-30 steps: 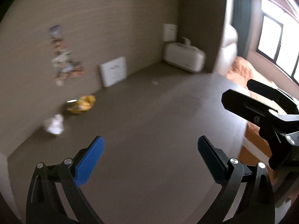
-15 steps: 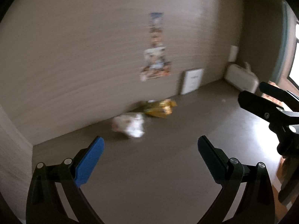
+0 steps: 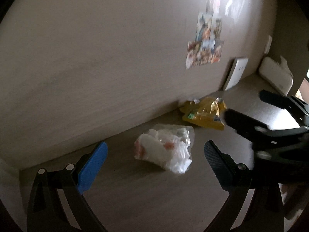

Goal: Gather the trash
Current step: 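Grasp the wrapped white bundle with the left tool while the right tool grasps the yellow snack bag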

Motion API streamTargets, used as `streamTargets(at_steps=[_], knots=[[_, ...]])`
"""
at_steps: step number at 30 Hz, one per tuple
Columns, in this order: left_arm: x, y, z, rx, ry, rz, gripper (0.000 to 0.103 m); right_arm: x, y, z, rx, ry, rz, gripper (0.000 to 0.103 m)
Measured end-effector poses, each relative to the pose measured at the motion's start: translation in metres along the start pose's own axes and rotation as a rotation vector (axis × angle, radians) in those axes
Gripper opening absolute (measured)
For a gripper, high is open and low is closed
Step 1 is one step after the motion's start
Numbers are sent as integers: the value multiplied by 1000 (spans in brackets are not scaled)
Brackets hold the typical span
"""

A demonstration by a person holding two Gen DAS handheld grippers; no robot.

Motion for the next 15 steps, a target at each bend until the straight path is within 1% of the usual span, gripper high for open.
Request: streamTargets(at_steps=[3,5,7,8,10,12,13,14,15], knots=[[-15,-3,0,-11,-1,-22,97,-20,-2,-1,-6,3,-28,99],[-24,-3,-1,-13,6,-41,93,-30,-1,-1,-16,-6,-56,99],[-31,-2,-3,-11,14,-52,76,-39,0,-2,-28,-21,-80,99],[-35,-2,-3,-14,15,-61,73,-42,1,-2,-30,-25,-86,99],[-40,0,-2,-15,28,-73,57,-47,4,-4,-35,-38,-105,98],[-42,0,-1,-34,19,-70,55,-52,6,-3,-42,-55,-116,83],[-43,-1,-1,-34,25,-69,54,-55,7,-4,-48,-73,-136,66],[-43,-1,-2,-30,29,-66,52,-53,6,-4,-54,-90,-125,53],[-41,-1,-3,-19,31,-58,51,-50,5,-5,-59,-122,-122,48]])
Point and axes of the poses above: each gripper's, at about its wrist camera, not at the fingertips, and x roughly against the way its jaws point, z to its right, y to its underside, the point moved 5 cm from there along -x, roughly the way its jaws point, and after that the axes turned 10 degrees about -x, right-handed, at the moved point
